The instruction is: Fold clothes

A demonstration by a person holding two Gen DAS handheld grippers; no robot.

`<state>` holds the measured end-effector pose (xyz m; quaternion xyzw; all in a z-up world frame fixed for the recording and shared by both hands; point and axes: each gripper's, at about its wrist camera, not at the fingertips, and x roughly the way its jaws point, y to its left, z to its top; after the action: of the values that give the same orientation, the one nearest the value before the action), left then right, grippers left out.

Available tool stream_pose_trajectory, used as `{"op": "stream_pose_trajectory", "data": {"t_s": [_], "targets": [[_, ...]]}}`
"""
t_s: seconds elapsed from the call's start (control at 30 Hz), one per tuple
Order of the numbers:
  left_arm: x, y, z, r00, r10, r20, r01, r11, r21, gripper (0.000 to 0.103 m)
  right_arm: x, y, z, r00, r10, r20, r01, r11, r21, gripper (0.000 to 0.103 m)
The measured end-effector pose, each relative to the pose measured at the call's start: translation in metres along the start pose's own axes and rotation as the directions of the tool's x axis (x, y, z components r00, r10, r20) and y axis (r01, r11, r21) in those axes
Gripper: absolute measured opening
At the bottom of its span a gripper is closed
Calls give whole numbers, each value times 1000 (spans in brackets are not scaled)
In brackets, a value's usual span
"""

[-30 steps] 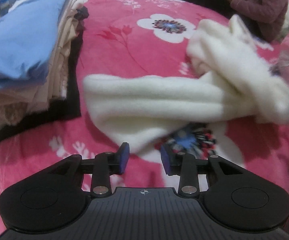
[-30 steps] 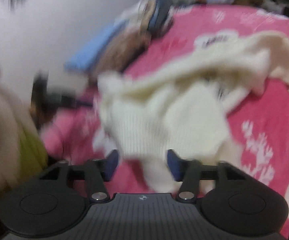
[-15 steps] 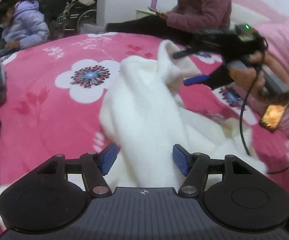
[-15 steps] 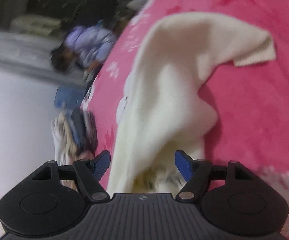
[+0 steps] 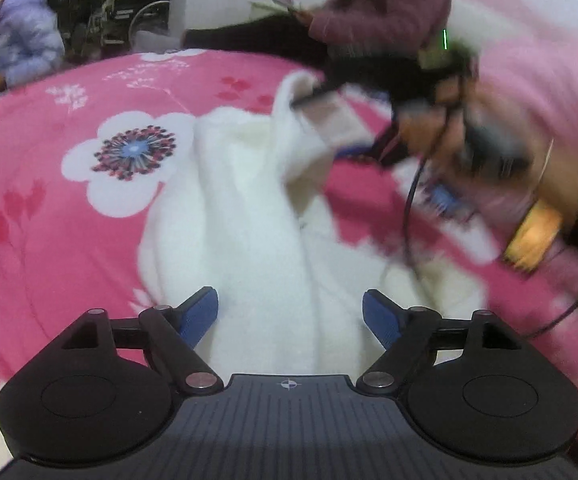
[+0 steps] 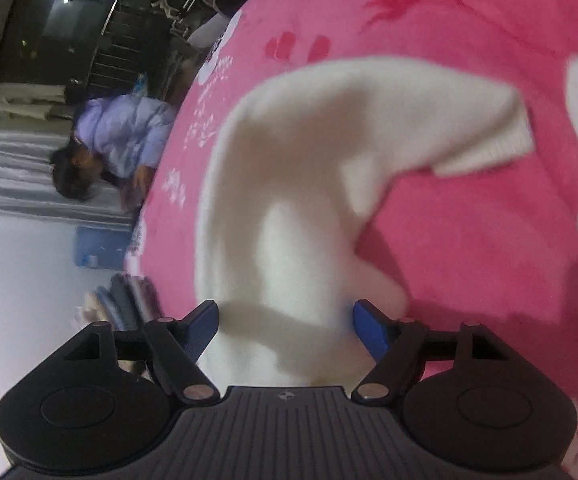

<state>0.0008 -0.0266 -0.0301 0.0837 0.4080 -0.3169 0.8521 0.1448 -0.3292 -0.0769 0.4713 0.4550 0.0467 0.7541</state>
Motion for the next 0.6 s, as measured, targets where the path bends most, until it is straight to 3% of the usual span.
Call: {"op": "stream_pose_trajectory", "data": {"t_s": [0.13, 0.23, 0.3, 0.43, 0.5, 0.6], "targets": [[4, -2, -2, 1000, 21, 5, -21, 999, -24, 76, -10, 42, 7, 996, -26, 80, 40, 984, -172, 80], [0, 0, 0, 1000, 30, 11, -29, 998, -53, 69, 10, 64, 6, 982, -165, 87, 184, 929, -320, 81], [-1, 1, 3, 999, 38, 17, -37, 996, -77, 63, 29, 65, 3, 961, -263, 89, 278, 895, -348, 79], [-2, 4, 7, 998, 55, 34, -51, 994, -100, 53, 19, 35, 0, 968, -239, 81, 252, 927, -277, 41], [-1, 2, 7, 997, 64, 39, -60, 994, -91, 49, 8, 21, 0, 975, -203, 87, 218, 947, -236, 30], [-1, -1, 7, 996, 74, 49, -71, 995, -70, 40, -11, 11, -1, 981, -153, 123, 175, 965, -197, 26]]}}
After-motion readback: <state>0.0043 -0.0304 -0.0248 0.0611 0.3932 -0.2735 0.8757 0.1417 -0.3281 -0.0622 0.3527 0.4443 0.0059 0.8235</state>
